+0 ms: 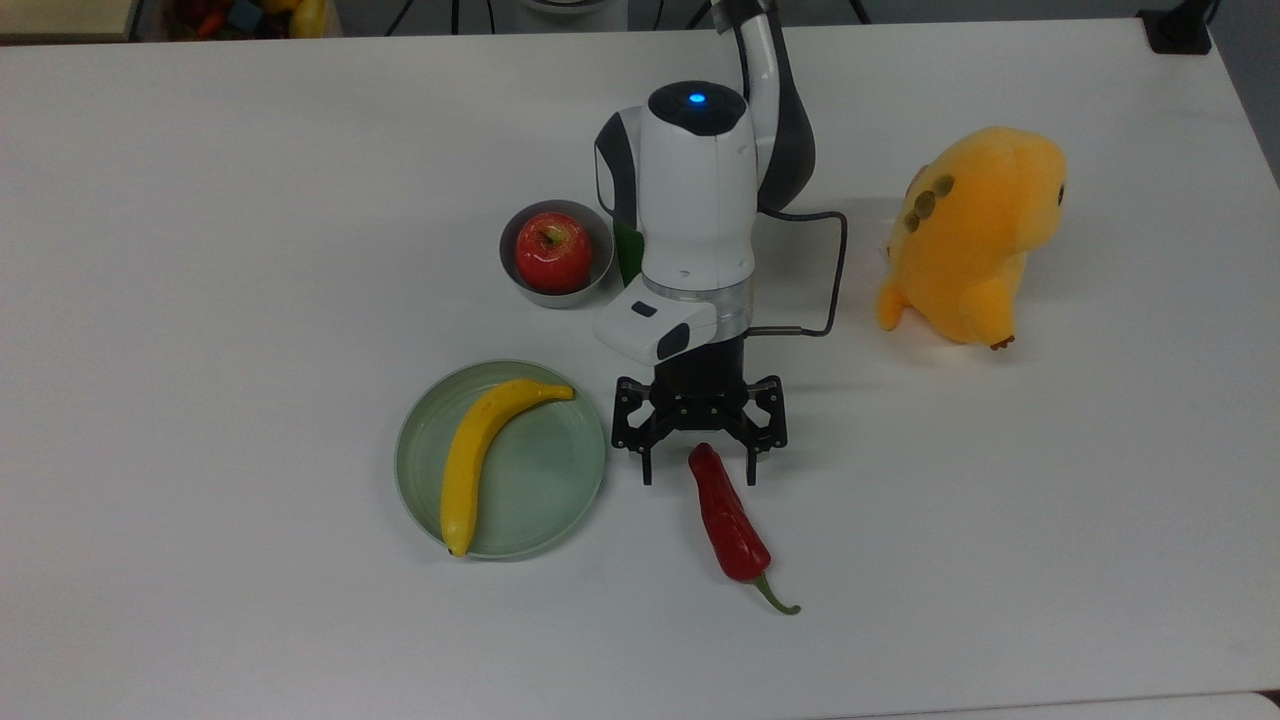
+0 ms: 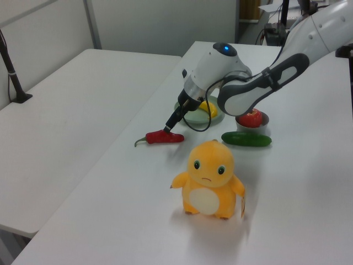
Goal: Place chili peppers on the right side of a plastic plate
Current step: 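Lower the gripper and close it on the red chili pepper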
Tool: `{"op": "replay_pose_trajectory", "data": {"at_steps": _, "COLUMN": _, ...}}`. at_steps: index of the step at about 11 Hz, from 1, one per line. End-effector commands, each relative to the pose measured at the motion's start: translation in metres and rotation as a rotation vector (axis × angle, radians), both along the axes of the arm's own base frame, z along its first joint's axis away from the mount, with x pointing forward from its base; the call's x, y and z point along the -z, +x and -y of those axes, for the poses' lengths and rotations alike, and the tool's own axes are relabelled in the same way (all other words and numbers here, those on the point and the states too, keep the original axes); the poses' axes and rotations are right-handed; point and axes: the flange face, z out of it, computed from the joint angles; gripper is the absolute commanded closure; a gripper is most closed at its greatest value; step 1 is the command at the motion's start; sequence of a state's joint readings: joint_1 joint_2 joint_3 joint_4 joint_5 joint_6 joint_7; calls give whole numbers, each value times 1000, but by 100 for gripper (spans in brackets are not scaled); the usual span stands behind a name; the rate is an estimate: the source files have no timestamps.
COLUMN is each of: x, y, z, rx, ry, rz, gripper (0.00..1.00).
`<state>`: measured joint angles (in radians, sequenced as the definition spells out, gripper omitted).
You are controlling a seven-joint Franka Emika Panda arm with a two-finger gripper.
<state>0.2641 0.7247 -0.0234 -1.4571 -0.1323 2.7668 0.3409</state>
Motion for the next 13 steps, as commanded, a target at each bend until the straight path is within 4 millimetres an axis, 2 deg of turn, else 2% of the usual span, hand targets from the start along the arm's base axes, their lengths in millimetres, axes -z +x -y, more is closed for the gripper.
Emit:
{"op": "replay_pose_trajectory", "data": {"at_steps": 1, "x": 4, "y": 2, "z": -14, "rx": 1, "ry": 0, "rz": 46, "gripper": 0}}
{"op": "replay_pose_trajectory", "data": {"at_steps": 2, "x": 15, "y": 0, "z": -18, "rx": -17, "ry": -24, "rz": 40, "gripper": 0}}
{"op": "replay_pose_trajectory", "data": {"at_steps": 4, "x": 20, "y": -2, "z": -21, "rx": -36, "ry": -46, "rz": 38, "gripper": 10}}
{"op": "replay_pose_trajectory", "data": {"at_steps": 6, "x": 23, "y": -3, "z": -19, "rx": -44, "ry": -62, "rz": 34, "gripper": 34}}
{"op": "replay_pose_trajectory", "data": {"at_steps": 7, "x": 28, "y": -6, "z": -20, "rx": -61, "ry": -85, "rz": 29, "gripper": 53}}
{"op": "replay_pose_trajectory", "data": {"at_steps": 9, "x": 28, "y": -6, "z": -18, "rx": -50, "ry": -87, "rz": 26, "gripper": 80}}
{"op": "replay_pose_trajectory", "data": {"at_steps": 10, "x": 29, "y": -8, "z": -19, "rx": -47, "ry": -86, "rz": 22, "gripper": 97}}
{"op": "replay_pose_trajectory", "data": {"at_steps": 11, "x": 28, "y": -8, "z": -18, "rx": -47, "ry": -87, "rz": 22, "gripper": 100}}
{"op": "replay_pose_trajectory", "data": {"at_steps": 13, "x": 24, "y": -8, "z": -17, "rx": -44, "ry": -85, "rz": 28, "gripper": 100}}
